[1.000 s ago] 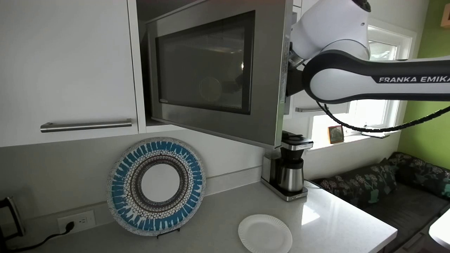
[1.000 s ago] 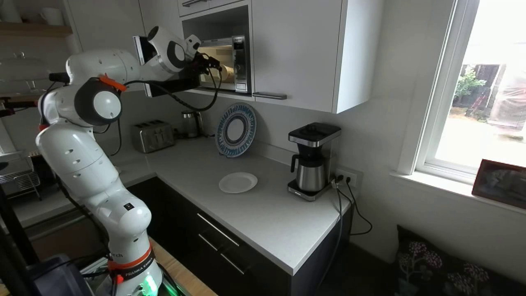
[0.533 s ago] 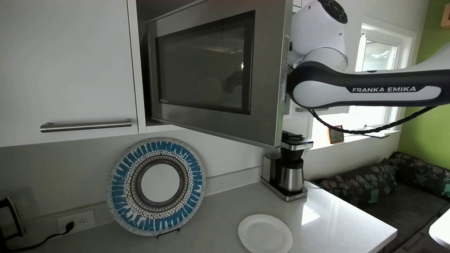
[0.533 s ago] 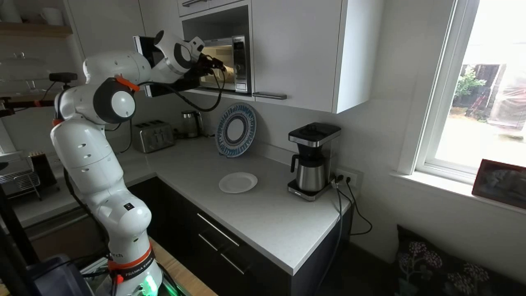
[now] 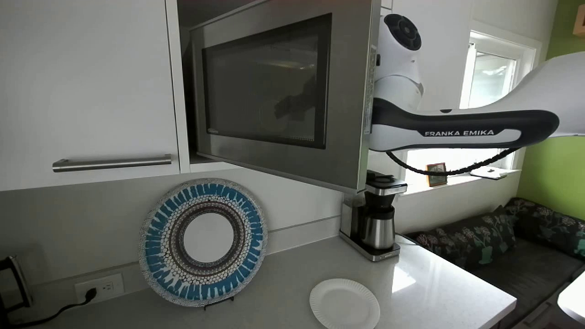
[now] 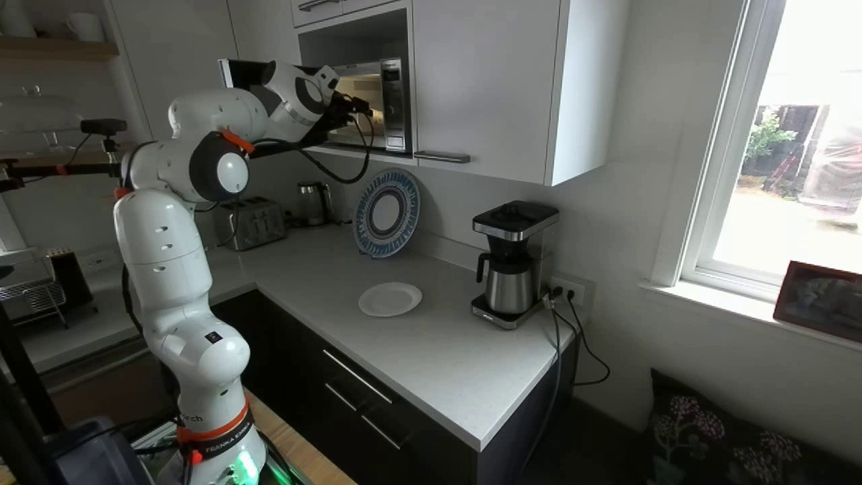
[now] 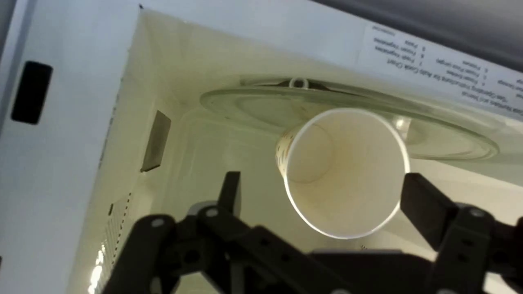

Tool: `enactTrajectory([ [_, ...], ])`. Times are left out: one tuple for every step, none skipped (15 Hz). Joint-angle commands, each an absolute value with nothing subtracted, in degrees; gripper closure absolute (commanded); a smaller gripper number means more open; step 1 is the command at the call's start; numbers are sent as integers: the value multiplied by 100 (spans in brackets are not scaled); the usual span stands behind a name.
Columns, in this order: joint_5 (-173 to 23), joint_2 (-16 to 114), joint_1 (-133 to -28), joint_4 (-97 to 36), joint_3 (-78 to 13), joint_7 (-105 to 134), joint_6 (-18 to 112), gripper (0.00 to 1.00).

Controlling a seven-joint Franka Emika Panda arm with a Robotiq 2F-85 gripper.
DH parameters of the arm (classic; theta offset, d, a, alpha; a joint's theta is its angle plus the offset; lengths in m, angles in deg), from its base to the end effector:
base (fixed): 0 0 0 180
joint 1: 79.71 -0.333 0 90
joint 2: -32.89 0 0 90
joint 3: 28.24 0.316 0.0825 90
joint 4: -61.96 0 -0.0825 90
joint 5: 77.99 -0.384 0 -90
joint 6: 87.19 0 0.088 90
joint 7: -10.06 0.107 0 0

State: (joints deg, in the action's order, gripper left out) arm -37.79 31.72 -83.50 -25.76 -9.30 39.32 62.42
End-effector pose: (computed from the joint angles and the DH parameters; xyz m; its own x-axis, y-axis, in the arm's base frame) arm 0.5380 0.2438 0.7802 0.3121 0.2592 0.9140 0.1212 -0.9651 0.2323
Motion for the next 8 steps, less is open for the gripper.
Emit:
enactTrajectory([
  [-3308,3563,-8391,-2160,-860,4265,6337,0],
  [-3230,3625,-8400,-2103,-851,4322,6310,0],
  [-3205,3691,-8406,-2040,-843,4325,6332,0],
  [-3149,3751,-8411,-1987,-841,4372,6312,0],
  [-3110,3807,-8415,-1925,-839,4389,6304,0],
  [-3078,3858,-8422,-1879,-838,4415,6306,0],
  [-3041,3910,-8433,-1820,-836,4448,6295,0],
  [-3025,3965,-8445,-1761,-836,4445,6299,0],
])
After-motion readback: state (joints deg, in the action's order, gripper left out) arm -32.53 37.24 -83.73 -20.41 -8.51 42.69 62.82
